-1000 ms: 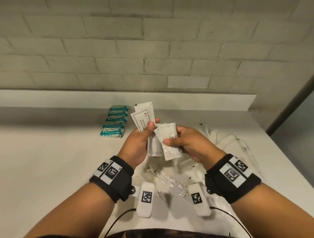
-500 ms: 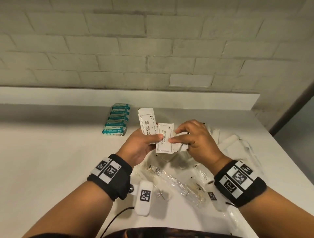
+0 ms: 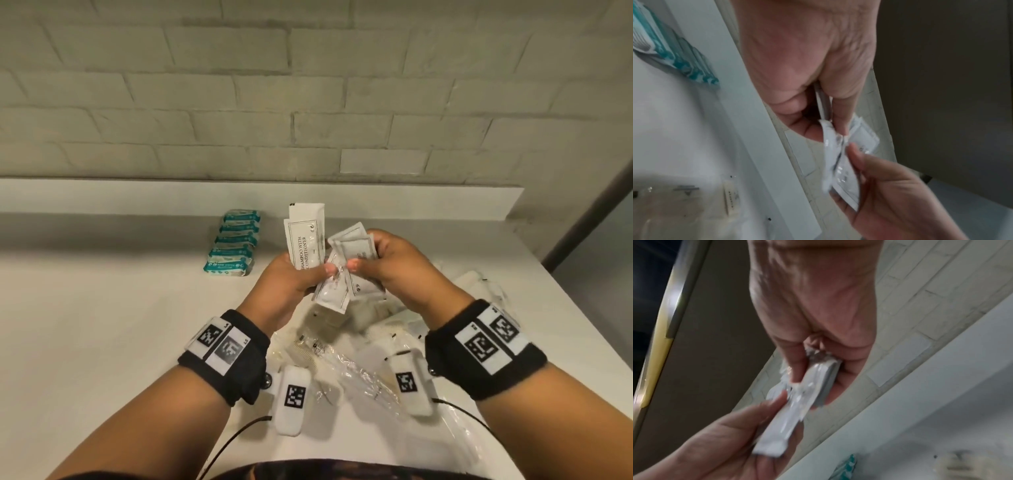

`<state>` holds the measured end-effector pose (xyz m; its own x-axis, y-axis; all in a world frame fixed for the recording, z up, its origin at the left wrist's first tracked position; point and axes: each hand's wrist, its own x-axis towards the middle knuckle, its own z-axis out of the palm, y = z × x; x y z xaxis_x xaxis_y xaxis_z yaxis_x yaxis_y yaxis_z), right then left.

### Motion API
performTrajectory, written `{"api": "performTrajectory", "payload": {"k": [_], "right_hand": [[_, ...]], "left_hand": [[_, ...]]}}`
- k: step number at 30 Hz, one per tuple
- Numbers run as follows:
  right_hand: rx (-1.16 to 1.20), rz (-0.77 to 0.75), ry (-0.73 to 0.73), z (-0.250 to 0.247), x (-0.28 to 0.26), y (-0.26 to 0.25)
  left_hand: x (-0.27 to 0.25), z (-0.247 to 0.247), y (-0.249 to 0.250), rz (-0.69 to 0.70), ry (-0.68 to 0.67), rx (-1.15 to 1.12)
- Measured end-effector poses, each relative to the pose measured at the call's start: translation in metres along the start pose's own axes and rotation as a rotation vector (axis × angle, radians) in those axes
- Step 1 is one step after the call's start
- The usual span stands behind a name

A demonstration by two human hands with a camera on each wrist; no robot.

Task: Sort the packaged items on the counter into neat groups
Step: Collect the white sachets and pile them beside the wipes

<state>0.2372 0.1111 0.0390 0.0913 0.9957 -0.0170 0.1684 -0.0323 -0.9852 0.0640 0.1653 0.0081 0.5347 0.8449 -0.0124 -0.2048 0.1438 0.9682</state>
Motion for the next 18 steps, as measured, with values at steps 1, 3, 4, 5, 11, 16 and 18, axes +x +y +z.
{"api": "performTrajectory", "payload": {"k": [1,3,4,5,11,16,18], "right_hand": [[0.053,-0.010,0.082,0.003,0.001,0.002],[0.156,0.007,0.129,0.002,-0.001,0.008],[0.126,0.023,0.108,0.001,-0.004,0.007],[0.013,0.037,0.080,-0.002,-0.007,0.004],[-0.999,-0.144,-0.313,-0.004,-0.007,-0.029],[-0.768,0.059,-0.277,0.010,-0.014,-0.012],[-0.746,0.055,-0.244,0.003,-0.016,-0.004]], "left_hand": [[0.000,0.000,-0.001,-0.017,-0.005,0.003],[-0.001,-0.005,-0.004,-0.061,-0.003,0.049],[-0.003,-0.008,-0.005,-0.082,0.011,0.079],[-0.004,-0.012,-0.006,-0.100,0.022,0.111],[-0.005,-0.015,-0.005,-0.115,-0.040,0.195],[-0.005,-0.009,0.000,-0.088,0.043,0.028],[-0.007,-0.018,0.000,-0.157,0.052,-0.061]]}}
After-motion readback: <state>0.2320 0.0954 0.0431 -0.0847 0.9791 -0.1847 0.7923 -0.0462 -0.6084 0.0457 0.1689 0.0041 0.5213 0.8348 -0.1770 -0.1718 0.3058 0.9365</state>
